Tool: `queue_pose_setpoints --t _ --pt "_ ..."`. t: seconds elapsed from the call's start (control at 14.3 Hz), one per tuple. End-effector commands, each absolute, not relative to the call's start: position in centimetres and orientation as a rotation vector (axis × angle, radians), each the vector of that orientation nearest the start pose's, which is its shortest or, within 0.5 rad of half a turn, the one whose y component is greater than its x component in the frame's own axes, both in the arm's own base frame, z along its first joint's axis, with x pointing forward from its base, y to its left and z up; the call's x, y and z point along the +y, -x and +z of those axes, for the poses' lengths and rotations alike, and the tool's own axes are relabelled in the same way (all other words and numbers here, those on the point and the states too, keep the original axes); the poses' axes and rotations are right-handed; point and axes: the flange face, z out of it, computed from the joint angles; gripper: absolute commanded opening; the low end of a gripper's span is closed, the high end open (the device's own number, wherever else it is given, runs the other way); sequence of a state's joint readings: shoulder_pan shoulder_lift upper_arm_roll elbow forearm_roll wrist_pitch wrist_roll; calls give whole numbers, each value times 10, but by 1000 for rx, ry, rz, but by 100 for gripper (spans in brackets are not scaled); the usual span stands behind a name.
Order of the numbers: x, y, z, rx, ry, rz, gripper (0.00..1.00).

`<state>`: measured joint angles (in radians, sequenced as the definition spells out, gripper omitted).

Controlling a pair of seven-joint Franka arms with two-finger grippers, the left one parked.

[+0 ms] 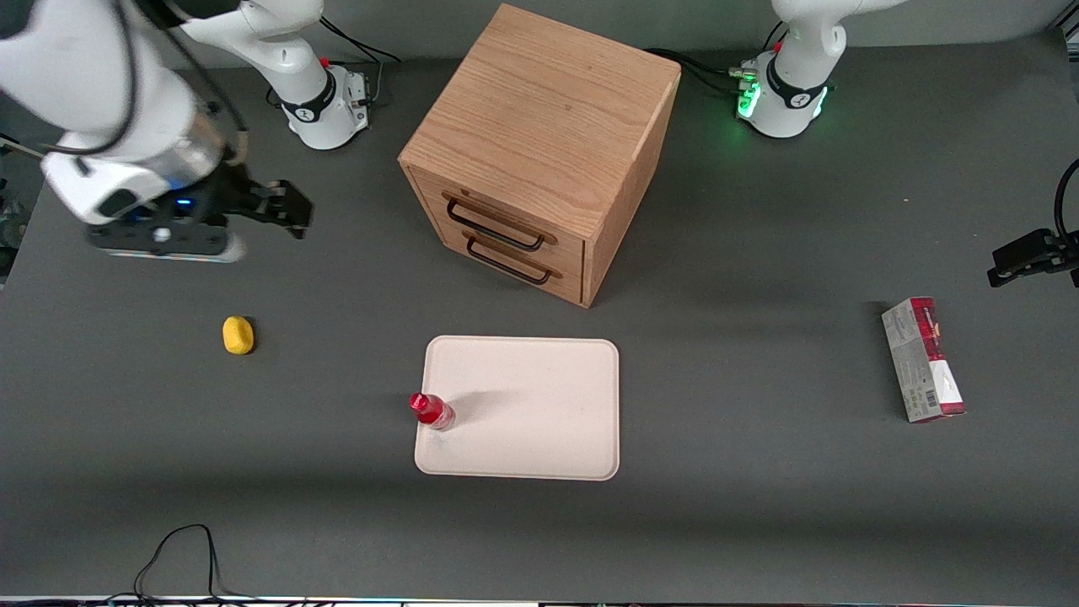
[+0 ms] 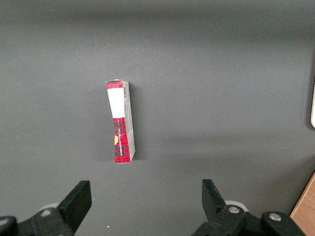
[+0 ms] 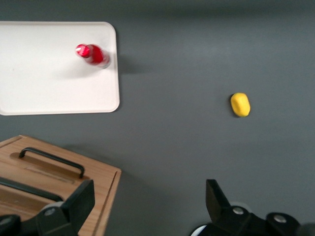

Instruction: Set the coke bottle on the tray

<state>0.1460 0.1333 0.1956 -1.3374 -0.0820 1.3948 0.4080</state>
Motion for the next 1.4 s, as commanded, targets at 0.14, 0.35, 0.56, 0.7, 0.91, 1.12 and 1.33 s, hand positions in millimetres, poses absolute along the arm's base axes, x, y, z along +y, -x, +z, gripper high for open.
queue_pose_setpoints --t 0.14,0.35,0.56,0.7,0.91,1.12,1.33 --pt "75 -543 632 117 3162 -23 100" --pt "43 -549 630 157 3153 -47 100" --pt "11 -554 624 34 3159 -28 100" --pt "0 -552 625 29 3161 7 100" --pt "-6 -548 628 25 3161 27 100" --pt "-20 -547 629 -2 3162 25 100" --pt "-20 -545 629 6 3164 38 100"
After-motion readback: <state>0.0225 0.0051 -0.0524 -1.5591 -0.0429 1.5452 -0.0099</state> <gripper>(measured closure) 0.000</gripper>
